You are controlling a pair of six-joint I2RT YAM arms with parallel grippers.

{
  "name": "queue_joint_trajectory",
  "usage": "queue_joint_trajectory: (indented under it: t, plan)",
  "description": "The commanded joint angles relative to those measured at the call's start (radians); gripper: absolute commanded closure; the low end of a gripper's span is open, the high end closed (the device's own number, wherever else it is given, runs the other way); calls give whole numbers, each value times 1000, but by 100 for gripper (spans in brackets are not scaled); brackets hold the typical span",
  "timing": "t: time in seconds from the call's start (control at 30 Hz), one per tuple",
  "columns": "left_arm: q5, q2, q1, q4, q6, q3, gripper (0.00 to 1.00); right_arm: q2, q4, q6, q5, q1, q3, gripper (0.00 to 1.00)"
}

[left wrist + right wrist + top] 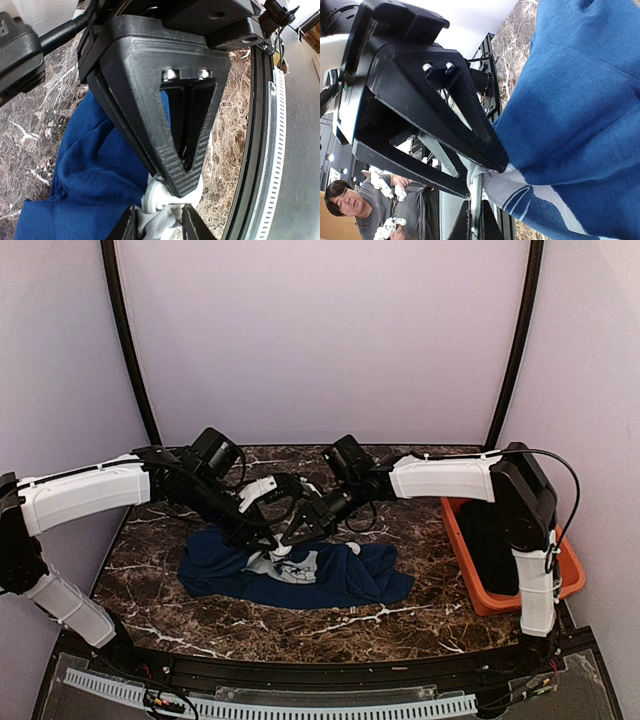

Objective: Pin the brooch onto the clothing
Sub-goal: Pin the brooch onto the flattened clothing.

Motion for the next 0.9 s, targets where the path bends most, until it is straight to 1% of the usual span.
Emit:
queue_joint_trajectory:
  t: [0.0,0.5,0.87]
  plan:
    - [-31,26,2,-32,4,11,70,-34,54,9,-69,2,13,100]
    - [-32,39,2,-31,-3,17,71,-26,54,32,-61,4,22,100]
    - [-71,68,-5,-53,-6,29,71,-17,-5,7,-21,16,46,100]
